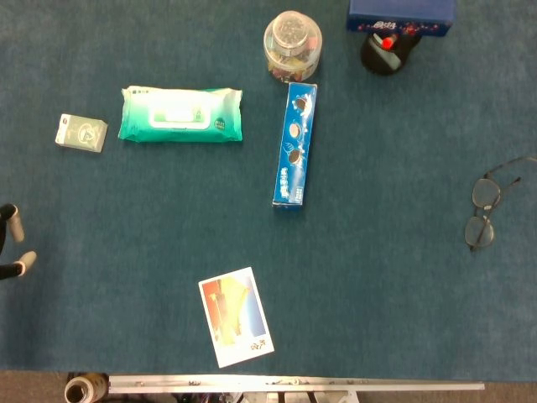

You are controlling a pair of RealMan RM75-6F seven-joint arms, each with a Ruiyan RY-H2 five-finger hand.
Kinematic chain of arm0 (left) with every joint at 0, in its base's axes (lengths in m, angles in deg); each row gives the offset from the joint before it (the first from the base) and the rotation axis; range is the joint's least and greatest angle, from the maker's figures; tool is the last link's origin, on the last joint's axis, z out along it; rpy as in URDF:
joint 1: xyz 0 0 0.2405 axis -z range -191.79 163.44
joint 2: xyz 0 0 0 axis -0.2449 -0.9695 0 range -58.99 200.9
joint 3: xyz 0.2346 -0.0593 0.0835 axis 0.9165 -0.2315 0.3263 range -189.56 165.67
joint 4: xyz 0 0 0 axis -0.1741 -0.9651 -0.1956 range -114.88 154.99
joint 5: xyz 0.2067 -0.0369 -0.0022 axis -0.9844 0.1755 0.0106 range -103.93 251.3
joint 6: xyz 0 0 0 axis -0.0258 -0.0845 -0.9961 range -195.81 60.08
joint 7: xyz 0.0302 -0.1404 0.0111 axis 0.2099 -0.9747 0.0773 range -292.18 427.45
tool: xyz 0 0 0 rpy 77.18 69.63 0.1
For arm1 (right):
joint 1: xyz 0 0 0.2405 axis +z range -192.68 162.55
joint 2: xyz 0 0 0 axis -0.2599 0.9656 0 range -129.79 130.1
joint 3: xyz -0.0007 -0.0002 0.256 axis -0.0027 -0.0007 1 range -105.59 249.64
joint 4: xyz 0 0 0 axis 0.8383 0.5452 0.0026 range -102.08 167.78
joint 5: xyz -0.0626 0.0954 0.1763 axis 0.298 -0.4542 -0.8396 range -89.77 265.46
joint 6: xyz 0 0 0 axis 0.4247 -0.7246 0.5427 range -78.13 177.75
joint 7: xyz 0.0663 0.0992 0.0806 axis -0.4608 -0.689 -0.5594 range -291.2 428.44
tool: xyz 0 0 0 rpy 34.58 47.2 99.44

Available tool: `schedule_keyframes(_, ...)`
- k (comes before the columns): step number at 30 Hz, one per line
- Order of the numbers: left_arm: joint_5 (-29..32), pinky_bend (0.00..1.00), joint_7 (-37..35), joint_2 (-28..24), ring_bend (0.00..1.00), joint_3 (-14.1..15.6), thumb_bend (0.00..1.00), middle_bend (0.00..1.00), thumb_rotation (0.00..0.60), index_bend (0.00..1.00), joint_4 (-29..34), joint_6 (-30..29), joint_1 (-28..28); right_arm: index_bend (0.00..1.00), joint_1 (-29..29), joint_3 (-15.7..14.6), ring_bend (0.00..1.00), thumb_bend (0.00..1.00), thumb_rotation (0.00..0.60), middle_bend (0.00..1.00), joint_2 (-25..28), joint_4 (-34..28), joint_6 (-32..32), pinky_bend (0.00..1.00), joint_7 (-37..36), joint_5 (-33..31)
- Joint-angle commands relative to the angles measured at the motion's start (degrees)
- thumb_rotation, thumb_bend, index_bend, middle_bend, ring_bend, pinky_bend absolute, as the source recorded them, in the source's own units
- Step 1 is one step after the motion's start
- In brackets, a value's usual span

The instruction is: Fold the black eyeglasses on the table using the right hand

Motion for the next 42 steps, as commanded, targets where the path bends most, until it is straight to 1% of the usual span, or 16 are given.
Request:
schedule_keyframes(1,0.1,0.98,-0.1,0.0,1.00,0.1,0.05,0.84,0.600,0.62,-0.1,0.0,-0.1,0.18,-0.1,0.2,0.26,0.35,0.600,0.38,-0.4,0.7,0.0,0.37,-0.4,-0.2)
schedule_keyframes(6,0.2,0.98,-0.3,0.1,1.00,0.1,0.05,0.84,0.600,0.62,-0.4,0.0,-0.1,0.18,-0.2,0.3,0.26,0.31,0.600,0.38,-1.1,1.7,-0.1,0.37,-1.0,-0.2)
schedule_keyframes(26,0.2,0.98,-0.6,0.2,1.00,0.1,0.05,0.84,0.600,0.62,-0.6,-0.1,-0.3,0.18,0.0,0.0,0.26,0.28,0.600,0.38,-2.7,3.1,-0.9,0.37,-3.9,1.6)
schedule_keyframes(42,0.0,0.98,-0.4,0.0,1.00,-0.1,0.05,0.84,0.600,0.62,-0.2,-0.1,0.0,0.18,0.0,-2.0,0.27,0.28,0.600,0.38,-2.1,1.1,-0.9,0.37,-4.6,4.1)
